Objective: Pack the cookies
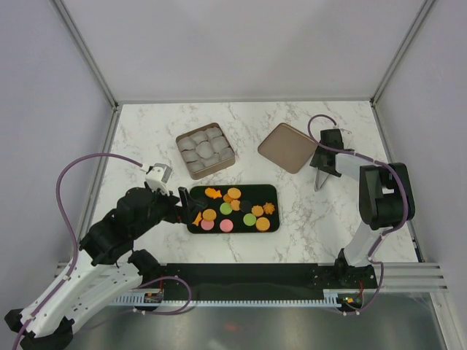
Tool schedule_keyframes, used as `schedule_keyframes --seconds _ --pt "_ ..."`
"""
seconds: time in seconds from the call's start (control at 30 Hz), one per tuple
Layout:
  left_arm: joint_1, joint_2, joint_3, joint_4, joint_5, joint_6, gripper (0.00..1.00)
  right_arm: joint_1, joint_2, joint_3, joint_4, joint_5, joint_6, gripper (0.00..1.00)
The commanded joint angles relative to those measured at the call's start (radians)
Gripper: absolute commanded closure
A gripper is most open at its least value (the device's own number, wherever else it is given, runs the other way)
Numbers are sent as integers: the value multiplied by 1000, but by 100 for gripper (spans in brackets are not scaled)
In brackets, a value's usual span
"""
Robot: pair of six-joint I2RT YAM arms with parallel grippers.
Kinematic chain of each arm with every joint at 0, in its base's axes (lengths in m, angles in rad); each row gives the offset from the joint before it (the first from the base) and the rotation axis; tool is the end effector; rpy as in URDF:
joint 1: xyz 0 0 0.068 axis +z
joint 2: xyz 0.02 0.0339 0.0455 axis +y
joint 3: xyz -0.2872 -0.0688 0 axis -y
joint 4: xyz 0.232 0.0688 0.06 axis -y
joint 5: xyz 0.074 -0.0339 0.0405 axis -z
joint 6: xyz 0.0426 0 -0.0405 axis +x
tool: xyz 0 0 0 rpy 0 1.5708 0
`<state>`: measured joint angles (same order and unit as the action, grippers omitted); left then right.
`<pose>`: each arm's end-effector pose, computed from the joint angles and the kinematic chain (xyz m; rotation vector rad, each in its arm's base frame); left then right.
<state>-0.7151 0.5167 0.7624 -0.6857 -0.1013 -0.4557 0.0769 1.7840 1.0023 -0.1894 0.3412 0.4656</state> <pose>0.0678 -0.0532 0.3204 0.2014 2.0581 -0.6373 0.3522 0.0128 0.1791 0.6061 2.3980 -0.2053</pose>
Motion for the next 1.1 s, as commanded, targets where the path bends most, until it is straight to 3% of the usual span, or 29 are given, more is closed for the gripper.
schedule_keyframes --seconds 0.0,0.07,0.2,0.53,0.9,1.07 --pt "-3 0 -2 18 2 -17 0 -14 43 9 -27 -4 -21 29" --pt "-3 -1 -2 17 2 -17 0 -12 34 -2 -22 -10 -21 32" --pt "-4 2 0 17 3 -15 0 -11 -29 -27 -25 -42 -19 48" --pt "-3 11 -2 18 2 -15 0 79 -480 -145 -145 -97 -59 50" --pt "-3 -4 -3 17 -28 -17 0 405 -764 -171 -323 -206 -31 55" --pt "-3 -1 -3 17 -31 -20 0 581 -772 -114 -381 -225 -28 53"
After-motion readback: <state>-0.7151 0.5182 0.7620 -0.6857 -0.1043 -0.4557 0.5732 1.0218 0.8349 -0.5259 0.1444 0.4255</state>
